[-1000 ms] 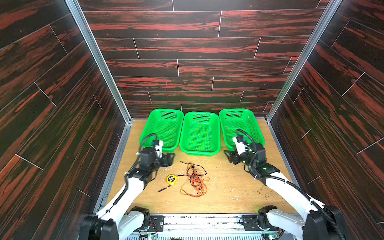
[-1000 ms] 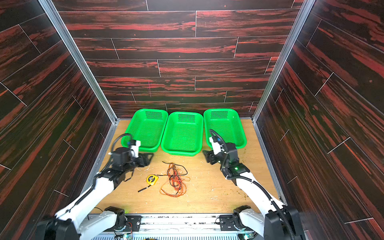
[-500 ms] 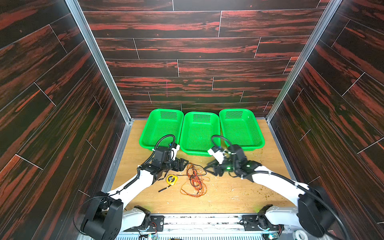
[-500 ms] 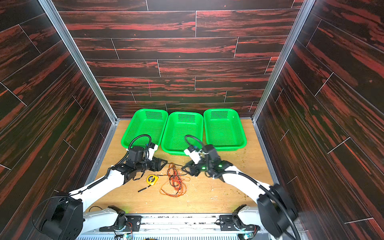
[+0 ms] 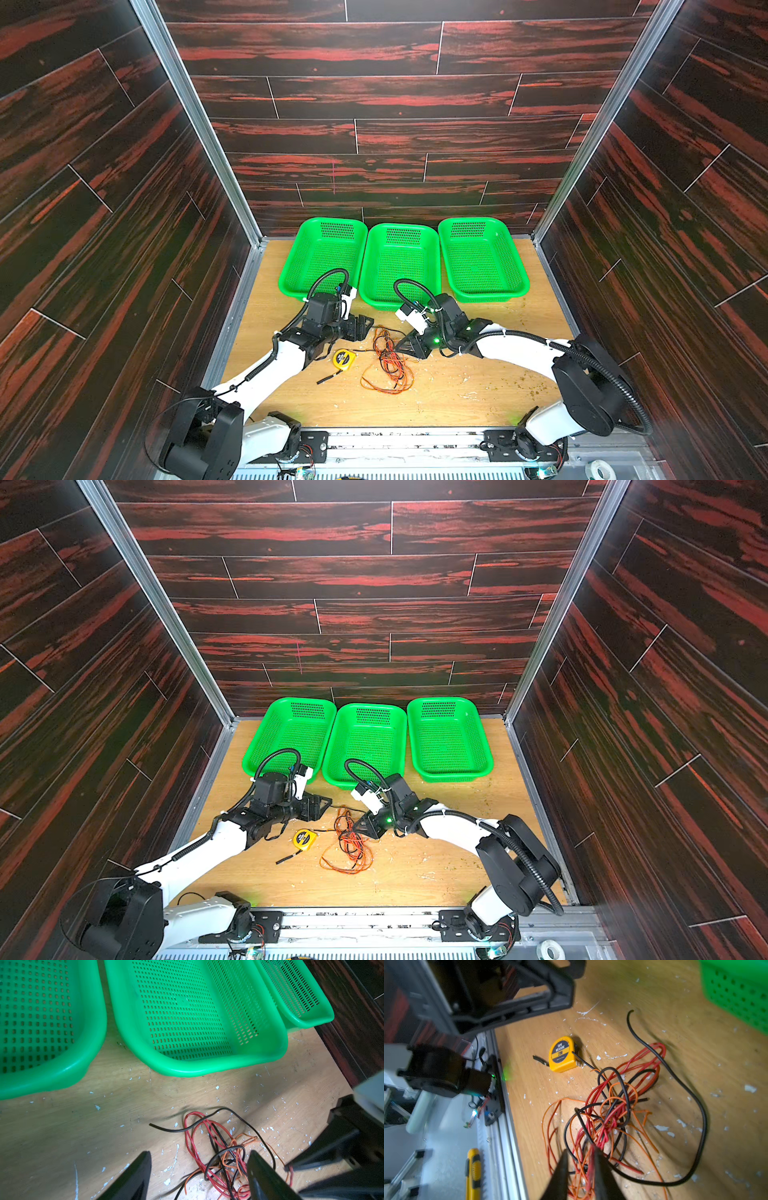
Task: Untangle the cables
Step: 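Reach both grippers toward the wire tangle and grasp wires with each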
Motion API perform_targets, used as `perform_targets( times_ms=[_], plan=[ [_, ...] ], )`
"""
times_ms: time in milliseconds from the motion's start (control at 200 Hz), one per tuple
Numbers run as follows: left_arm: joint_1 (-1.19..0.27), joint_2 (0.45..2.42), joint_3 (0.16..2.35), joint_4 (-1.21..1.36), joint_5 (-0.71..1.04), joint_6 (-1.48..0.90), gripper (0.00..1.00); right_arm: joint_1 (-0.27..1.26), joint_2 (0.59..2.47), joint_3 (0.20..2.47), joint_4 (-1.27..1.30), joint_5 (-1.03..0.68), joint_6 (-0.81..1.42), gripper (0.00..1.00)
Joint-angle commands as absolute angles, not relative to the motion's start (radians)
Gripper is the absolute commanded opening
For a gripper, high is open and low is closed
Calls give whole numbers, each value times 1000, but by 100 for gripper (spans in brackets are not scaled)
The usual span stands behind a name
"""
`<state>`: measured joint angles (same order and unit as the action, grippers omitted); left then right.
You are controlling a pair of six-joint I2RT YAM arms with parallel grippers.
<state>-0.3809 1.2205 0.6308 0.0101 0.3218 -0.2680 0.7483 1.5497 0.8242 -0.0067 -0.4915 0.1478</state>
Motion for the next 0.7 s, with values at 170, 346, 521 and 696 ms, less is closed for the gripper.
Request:
perform_targets(
  times_ms=[170, 346, 521, 696],
  plan=[
    [-402, 1204, 656, -1, 298, -227, 78, 755, 1567, 851, -81, -433, 107, 0],
    [-440, 1173, 621, 56, 211, -194, 78, 753, 1480, 836, -98, -340, 79, 0],
    [-486, 1142, 598, 86, 179, -121, 78, 749, 1448, 835, -126, -290, 70, 0],
    [-506, 1117, 585, 109, 121, -94, 78, 750, 1500, 841, -117, -370, 118, 21]
  ],
)
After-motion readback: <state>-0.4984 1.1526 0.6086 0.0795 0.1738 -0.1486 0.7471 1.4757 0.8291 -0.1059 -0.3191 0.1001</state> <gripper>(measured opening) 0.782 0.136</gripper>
